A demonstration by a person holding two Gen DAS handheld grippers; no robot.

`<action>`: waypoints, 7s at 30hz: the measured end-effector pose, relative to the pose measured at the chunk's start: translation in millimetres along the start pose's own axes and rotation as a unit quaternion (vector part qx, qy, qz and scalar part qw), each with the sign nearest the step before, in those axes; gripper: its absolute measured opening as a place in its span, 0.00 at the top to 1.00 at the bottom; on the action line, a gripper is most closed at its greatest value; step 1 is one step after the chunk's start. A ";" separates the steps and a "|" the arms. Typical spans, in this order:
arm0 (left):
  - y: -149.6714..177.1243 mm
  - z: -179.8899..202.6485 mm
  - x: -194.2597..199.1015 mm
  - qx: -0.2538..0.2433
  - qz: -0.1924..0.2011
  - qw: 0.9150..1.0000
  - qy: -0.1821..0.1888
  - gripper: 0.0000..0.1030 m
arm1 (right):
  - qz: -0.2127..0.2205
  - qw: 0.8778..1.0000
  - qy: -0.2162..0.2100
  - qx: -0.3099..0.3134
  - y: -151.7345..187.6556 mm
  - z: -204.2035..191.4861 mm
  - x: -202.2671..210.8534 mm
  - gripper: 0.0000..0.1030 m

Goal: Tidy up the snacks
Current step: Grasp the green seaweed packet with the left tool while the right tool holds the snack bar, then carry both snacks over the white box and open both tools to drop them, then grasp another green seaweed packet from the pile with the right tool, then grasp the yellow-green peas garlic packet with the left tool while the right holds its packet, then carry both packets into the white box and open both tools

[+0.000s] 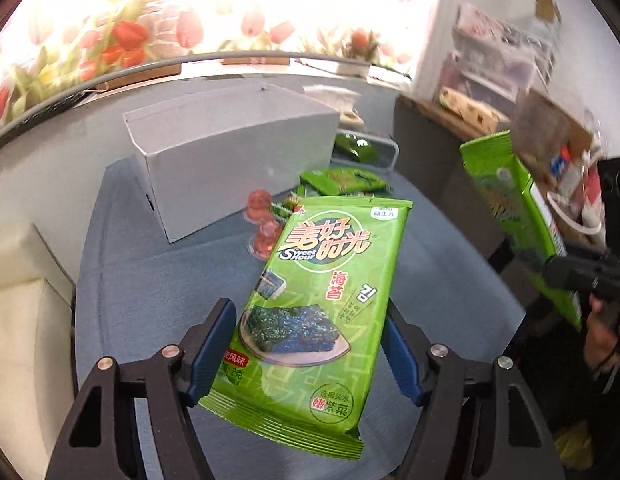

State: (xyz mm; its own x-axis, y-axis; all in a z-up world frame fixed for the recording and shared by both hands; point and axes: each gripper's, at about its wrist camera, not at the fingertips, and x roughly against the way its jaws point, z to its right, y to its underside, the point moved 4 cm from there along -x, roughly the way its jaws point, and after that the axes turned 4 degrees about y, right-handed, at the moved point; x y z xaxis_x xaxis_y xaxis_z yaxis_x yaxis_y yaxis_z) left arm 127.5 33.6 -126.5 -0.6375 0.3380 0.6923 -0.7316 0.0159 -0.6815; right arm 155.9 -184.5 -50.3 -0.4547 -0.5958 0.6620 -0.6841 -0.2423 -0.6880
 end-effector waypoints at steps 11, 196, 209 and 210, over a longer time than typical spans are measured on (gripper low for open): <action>-4.8 -17.9 -18.5 0.035 0.001 0.999 0.003 0.32 | 0.009 1.000 -0.006 0.002 -10.0 -1.1 -6.3 0.29; -108.9 -1.3 -25.7 0.004 0.090 0.996 0.008 0.61 | -0.056 0.961 0.048 0.267 -82.4 14.5 -43.8 0.94; -194.0 -85.8 -21.9 0.054 0.140 0.988 -0.041 0.61 | -0.006 0.964 0.036 0.264 -207.4 -16.6 -96.2 0.94; -202.0 -94.4 -26.3 0.055 0.139 0.988 -0.044 0.61 | -0.003 0.964 0.038 0.263 -218.5 -18.3 -104.1 0.94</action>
State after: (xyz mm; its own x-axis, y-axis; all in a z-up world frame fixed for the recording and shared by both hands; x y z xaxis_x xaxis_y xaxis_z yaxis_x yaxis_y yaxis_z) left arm 314.8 110.3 -29.4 -0.8323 0.2320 0.5034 -0.5442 -0.1700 -0.8215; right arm 342.3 -55.6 36.6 -0.5065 -0.5396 0.6726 -0.3129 -0.6118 -0.7265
